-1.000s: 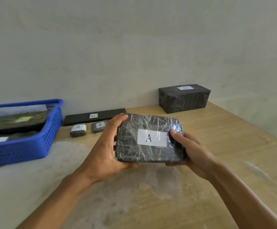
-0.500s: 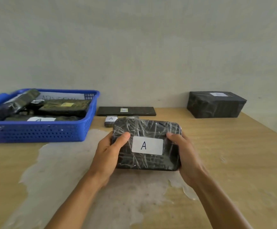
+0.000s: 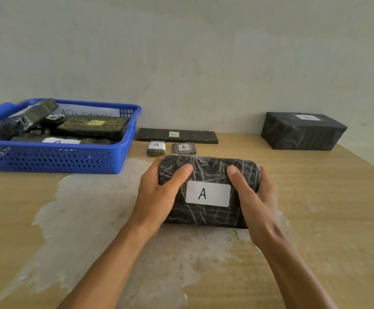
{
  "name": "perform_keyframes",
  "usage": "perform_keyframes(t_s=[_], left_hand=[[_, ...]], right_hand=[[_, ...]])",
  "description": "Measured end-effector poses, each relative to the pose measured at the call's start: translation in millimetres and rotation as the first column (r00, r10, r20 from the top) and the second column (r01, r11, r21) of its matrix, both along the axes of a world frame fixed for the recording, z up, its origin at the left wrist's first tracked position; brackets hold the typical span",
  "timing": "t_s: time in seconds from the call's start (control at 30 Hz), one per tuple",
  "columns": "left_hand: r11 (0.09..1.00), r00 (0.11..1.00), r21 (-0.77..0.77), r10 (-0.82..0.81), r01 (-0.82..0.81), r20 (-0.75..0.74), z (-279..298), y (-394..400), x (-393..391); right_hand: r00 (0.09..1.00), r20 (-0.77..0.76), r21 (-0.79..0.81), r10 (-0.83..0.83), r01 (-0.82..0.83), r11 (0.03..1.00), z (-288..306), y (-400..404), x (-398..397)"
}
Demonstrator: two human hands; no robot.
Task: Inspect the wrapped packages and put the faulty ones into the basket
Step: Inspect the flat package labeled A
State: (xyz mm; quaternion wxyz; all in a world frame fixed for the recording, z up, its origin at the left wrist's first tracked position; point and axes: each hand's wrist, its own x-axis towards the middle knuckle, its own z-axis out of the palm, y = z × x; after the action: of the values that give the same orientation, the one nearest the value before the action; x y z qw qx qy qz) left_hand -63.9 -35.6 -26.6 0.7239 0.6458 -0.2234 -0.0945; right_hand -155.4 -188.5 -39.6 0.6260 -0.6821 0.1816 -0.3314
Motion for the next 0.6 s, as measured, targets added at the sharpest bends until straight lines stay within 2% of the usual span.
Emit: perform_keyframes(t_s=[0.2, 0.4, 0.6], left_hand=[[0.999, 0.998, -0.047, 0.011, -0.007, 0.068, 2, -1, -3], [0.998, 0.991, -0.008, 0.058, -0.058, 0.122, -5, -7, -9], [0.994, 0.988, 0.044, 0.092, -0.098, 0.124, -10, -6, -10]], right_hand=[[0.999, -0.016, -0.09, -0.047, 0.046, 0.995, 11, 4, -7], [0.982, -0.049, -0.076, -0.185, 0.181, 0.981, 9, 8, -8], [0.983, -0.115, -0.104, -0.144, 0.132, 0.986, 7, 8, -9]])
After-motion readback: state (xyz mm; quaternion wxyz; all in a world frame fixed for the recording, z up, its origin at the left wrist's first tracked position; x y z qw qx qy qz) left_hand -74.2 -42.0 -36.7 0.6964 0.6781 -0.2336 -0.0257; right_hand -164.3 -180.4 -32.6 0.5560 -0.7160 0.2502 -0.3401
